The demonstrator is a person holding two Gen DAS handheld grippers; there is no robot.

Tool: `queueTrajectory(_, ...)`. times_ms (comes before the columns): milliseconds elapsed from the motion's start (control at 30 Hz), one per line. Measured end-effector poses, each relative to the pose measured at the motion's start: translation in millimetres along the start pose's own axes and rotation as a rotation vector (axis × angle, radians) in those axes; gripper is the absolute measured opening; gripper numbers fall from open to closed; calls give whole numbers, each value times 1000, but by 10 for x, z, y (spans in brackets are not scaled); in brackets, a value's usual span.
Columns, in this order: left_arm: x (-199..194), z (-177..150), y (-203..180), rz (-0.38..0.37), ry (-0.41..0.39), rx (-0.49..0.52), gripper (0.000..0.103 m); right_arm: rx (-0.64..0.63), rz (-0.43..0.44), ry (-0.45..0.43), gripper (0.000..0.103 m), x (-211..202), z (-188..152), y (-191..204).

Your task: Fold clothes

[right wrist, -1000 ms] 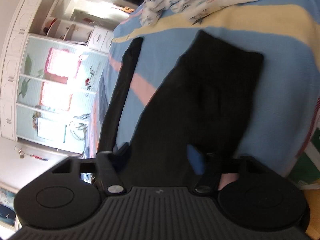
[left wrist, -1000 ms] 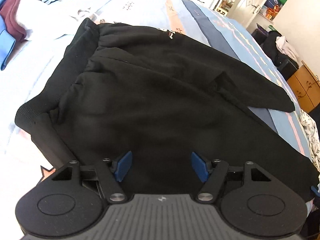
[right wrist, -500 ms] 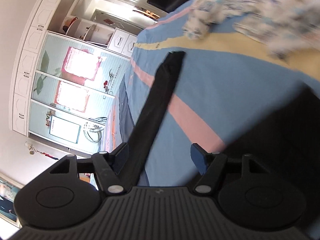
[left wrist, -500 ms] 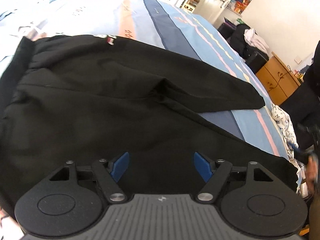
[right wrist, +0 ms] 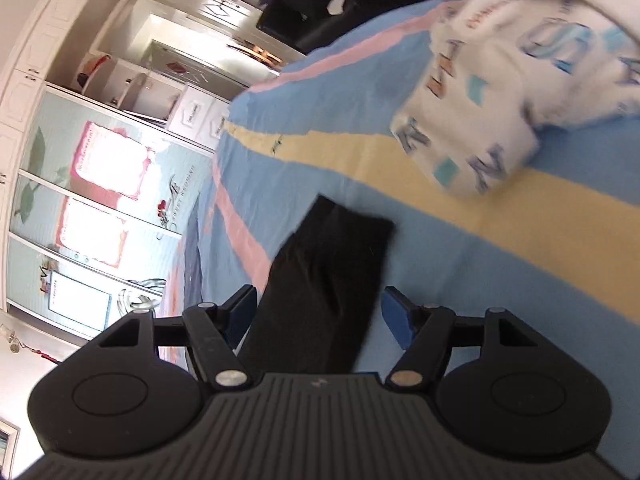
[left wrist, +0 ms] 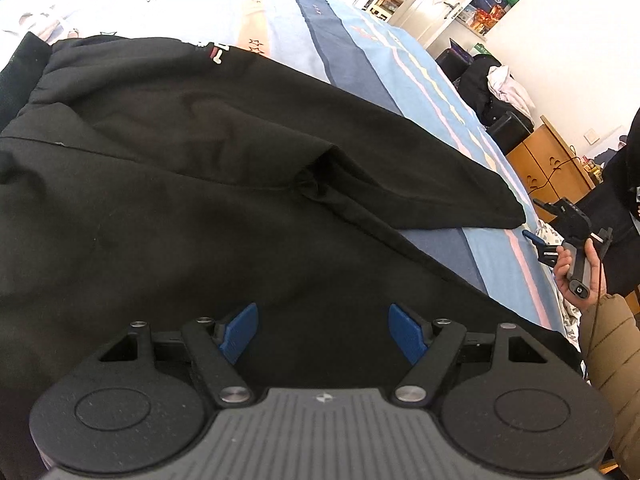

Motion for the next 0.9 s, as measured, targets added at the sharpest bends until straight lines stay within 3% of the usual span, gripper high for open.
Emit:
queueTrajectory(367, 10, 53, -74, 22, 14, 24, 81, -35, 14, 39, 71, 351, 147, 3)
queueTrajectory(467, -64, 271, -178, -31, -31, 15, 81, -46, 11, 56, 71, 414, 168, 41)
queueTrajectory(567, -84, 642, -317, -53, -97, 29, 82, -69, -3, 70, 59, 438, 190, 31)
queueTrajectory(633, 15, 898, -389, -22, -119, 38, 82, -90, -15, 75, 51, 446, 192, 18)
queueTrajectory(767, 424, 1304, -526, -8, -105, 69, 83, -116, -19, 73, 42, 451, 182, -3)
queueTrajectory(900, 864, 1515, -470, 67, -45, 83, 83, -168, -63, 88, 18, 472, 174, -5)
Point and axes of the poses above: each gripper's, at about its wrist camera, not at the fingertips, and x roughly the way its jaws point, y to its left, z to its top, the point moved 7 cm from there along x, roughly the way its jaws point, and after that the axes turned 6 degrees about z, right-handed, at the moved point
